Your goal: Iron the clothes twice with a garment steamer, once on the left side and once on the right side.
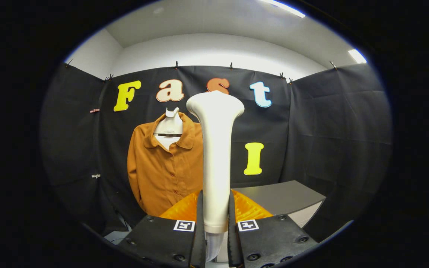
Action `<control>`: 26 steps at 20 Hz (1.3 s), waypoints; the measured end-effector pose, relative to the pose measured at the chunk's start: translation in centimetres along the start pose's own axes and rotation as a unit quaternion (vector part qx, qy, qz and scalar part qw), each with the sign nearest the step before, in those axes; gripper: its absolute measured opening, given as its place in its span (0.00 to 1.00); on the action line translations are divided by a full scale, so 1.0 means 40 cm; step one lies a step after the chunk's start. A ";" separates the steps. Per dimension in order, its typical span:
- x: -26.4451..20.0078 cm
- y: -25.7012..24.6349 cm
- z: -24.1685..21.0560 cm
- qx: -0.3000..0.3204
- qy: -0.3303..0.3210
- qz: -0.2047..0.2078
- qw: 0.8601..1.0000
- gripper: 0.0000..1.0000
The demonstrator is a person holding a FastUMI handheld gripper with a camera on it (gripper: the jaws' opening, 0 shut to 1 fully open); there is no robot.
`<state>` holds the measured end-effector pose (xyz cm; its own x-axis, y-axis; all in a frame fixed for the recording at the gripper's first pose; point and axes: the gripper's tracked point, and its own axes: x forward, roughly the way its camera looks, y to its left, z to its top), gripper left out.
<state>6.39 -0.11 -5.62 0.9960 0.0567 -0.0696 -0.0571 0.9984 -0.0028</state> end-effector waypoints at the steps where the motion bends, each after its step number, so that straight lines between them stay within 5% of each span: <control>1: 0.000 -0.003 0.001 0.000 0.000 -0.001 1.000 0.27; 26: 0.035 -0.021 0.004 0.010 -0.005 -0.003 1.000 0.27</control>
<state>7.83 -0.89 -5.54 0.9969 0.0512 -0.0605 -0.0503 0.9986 0.0162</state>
